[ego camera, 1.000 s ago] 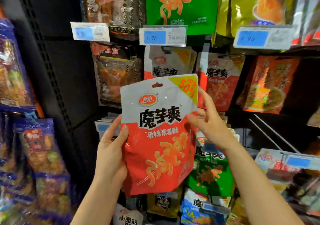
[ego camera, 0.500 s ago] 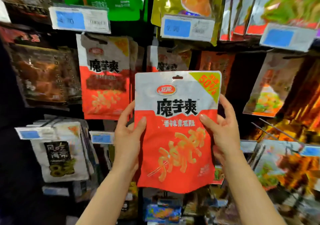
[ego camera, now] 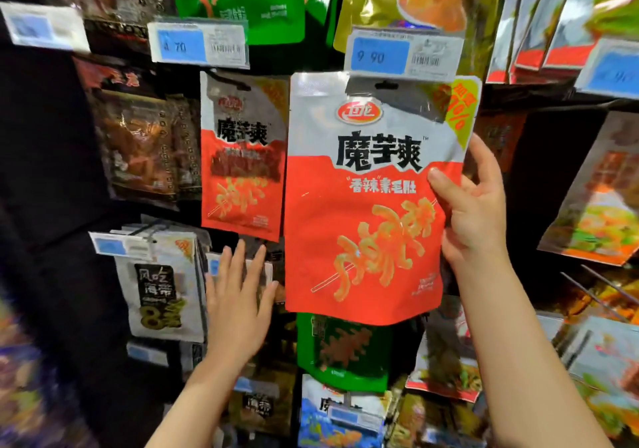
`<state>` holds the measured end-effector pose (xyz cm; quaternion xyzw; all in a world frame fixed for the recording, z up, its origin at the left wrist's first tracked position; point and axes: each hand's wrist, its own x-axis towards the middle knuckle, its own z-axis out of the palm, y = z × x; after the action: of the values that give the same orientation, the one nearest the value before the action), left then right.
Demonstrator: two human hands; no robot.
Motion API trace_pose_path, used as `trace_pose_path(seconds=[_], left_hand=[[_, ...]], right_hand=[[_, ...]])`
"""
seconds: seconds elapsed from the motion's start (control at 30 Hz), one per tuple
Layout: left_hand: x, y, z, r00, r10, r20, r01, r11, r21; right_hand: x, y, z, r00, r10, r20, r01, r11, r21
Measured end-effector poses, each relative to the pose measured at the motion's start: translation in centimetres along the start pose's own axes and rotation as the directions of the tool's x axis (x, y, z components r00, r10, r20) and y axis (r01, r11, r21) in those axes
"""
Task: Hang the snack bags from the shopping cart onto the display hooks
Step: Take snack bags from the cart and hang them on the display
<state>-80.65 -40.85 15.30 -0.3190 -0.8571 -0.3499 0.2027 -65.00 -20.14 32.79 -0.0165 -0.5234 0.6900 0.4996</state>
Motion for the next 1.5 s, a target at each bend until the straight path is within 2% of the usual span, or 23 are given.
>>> trace_pose_path(seconds=[0.17,0.33,0.43,0.6,0.77,0.83,0.97,1.03,1.1,1.17,1.23,1.27,1.3,1.33,1.4,1.43,1.5], left_hand=[[0.0,0.2,-0.5,0.999,0.021,-0.031,-0.02,0.999,0.03],[-0.2,-0.4,-0.3,0.999,0.034,-0.03,-0.032,0.998,0.055],[-0.2,-0.4,-0.2,0.998,0.036,-0.043,-0.033,0.997,0.064],[-0.2,-0.4,-0.1,0.998,0.019,-0.052,-0.016,0.999,0.05],[-0.2,-0.4,-0.2,0.999,0.016,-0.029,-0.014,0.996,0.085],[-0.2,-0.2,-0.1,1.0,0.016,-0.024,-0.013,0.996,0.09],[-0.4,0.0,0.0,1.0,0.001,-0.023,0.001,0.996,0.09],[-0.4,0.0,0.1,1.0,-0.003,-0.014,0.004,0.995,0.104],[-0.4,-0.1,0.1,1.0,-0.004,-0.007,0.005,0.993,0.119],[-0.4,-0.1,0.1,1.0,-0.007,-0.009,0.008,0.993,0.121],[-0.4,0.0,0.2,1.0,-0.009,-0.014,0.01,0.993,0.114],[-0.4,0.0,0.2,1.0,-0.007,-0.019,0.009,0.994,0.107],[-0.3,0.0,0.2,1.0,-0.006,-0.023,0.008,0.995,0.099],[-0.3,0.0,0.2,1.0,-0.006,-0.027,0.009,0.996,0.093],[-0.3,0.1,0.2,1.0,-0.011,-0.028,0.013,0.996,0.088],[-0.3,0.1,0.2,1.0,-0.012,-0.025,0.014,0.996,0.087],[-0.4,0.2,-0.1,1.0,-0.012,-0.014,0.013,0.996,0.091]], right_hand=[[1.9,0.0,0.7,0.999,0.027,-0.03,-0.028,0.999,-0.039],[1.3,1.3,0.0,0.99,0.124,-0.065,-0.126,0.992,-0.022],[1.7,1.4,-0.2,0.988,0.111,-0.111,-0.115,0.993,-0.028],[4.8,2.1,-0.5,0.96,-0.006,-0.279,-0.059,0.973,-0.222],[9.6,3.8,-1.4,0.945,-0.08,-0.316,-0.086,0.875,-0.476],[10.8,5.3,-1.7,0.947,-0.018,-0.32,-0.163,0.834,-0.527],[12.3,8.6,-1.9,0.921,0.177,-0.348,-0.334,0.82,-0.465],[12.2,9.4,-1.5,0.909,0.196,-0.368,-0.363,0.806,-0.468],[10.9,9.7,-0.7,0.91,0.074,-0.408,-0.332,0.721,-0.608],[8.6,9.4,0.1,0.911,-0.141,-0.388,-0.185,0.701,-0.689],[6.6,9.7,1.1,0.913,-0.315,-0.261,0.047,0.713,-0.699],[5.8,9.9,1.8,0.938,-0.311,-0.155,0.12,0.709,-0.694],[4.9,9.9,2.7,0.97,-0.24,-0.028,0.154,0.703,-0.694],[4.3,10.0,3.9,0.989,-0.108,0.098,0.145,0.693,-0.706],[3.9,10.5,6.4,0.943,0.183,0.278,0.084,0.678,-0.73],[3.9,10.6,7.8,0.906,0.303,0.295,0.003,0.693,-0.721],[4.3,11.4,10.3,0.874,0.414,0.256,-0.127,0.702,-0.701]])
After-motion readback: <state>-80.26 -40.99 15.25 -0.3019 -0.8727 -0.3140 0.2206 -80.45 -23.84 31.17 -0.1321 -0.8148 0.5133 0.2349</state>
